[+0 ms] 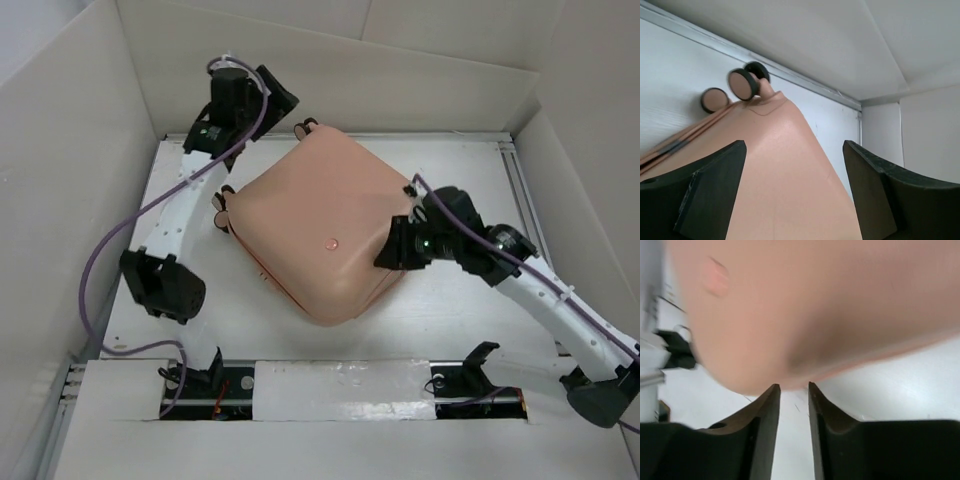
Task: Pack the luggage
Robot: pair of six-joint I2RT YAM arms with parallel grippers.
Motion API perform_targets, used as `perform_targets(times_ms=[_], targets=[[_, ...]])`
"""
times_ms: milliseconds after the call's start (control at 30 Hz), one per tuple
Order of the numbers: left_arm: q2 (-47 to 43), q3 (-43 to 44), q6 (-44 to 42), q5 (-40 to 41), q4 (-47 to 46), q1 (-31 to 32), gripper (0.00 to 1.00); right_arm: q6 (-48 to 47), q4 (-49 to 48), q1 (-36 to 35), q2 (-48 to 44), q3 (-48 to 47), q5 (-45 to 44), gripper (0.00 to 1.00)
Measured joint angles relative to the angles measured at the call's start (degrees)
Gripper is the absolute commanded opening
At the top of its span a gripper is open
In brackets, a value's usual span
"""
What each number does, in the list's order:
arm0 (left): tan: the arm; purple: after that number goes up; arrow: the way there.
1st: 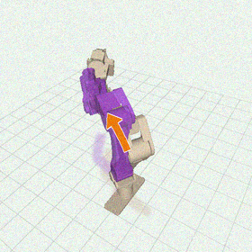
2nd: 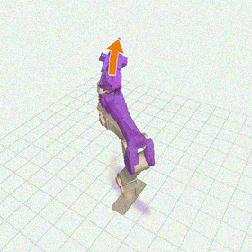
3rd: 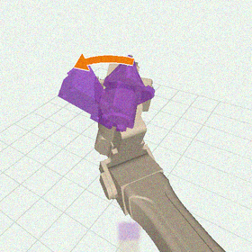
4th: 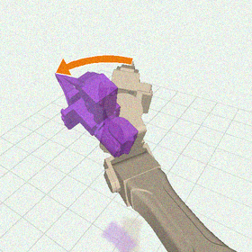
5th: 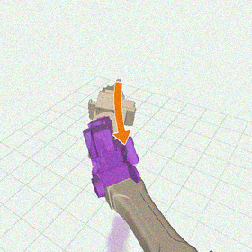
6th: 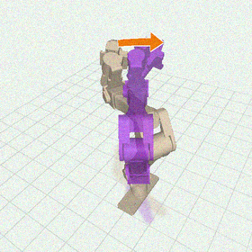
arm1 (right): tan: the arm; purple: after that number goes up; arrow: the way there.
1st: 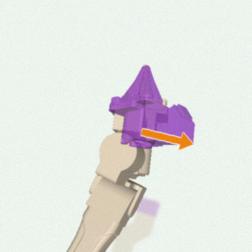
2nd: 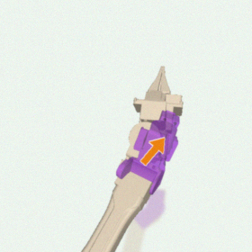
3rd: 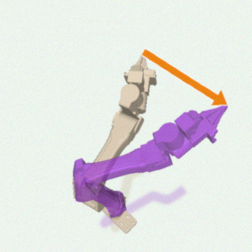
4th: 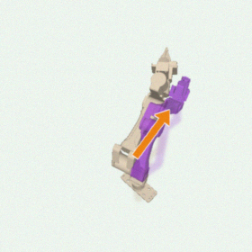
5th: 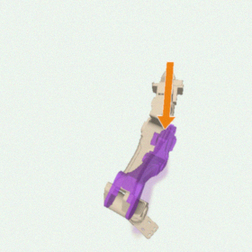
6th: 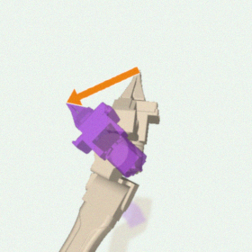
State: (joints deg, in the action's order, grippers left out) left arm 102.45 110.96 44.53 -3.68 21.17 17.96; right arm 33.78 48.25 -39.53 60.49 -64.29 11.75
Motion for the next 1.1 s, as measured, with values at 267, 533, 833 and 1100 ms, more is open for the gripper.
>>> perform_targets(times_ms=[267, 533, 833, 1100], targets=[[-36.37, -32.04, -0.33, 7.45, 3.74, -4.59, 0.13, -7.50, 1.33, 9.77, 10.45, -25.77, 2.99, 0.00], [-58.93, -66.86, 9.77, 4.46, 8.52, -1.77, 0.09, -7.08, -7.89, 28.85, 38.38, -41.51, 10.14, 0.01], [-54.55, -78.34, 14.71, -0.57, 4.92, -0.70, 0.09, -4.92, -12.09, 36.41, 46.03, -29.22, 11.08, 0.00], [-37.33, -68.52, 9.55, -0.92, 2.69, -1.90, 0.09, -4.39, -24.70, 34.45, 30.82, -6.71, 5.60, 0.00]])
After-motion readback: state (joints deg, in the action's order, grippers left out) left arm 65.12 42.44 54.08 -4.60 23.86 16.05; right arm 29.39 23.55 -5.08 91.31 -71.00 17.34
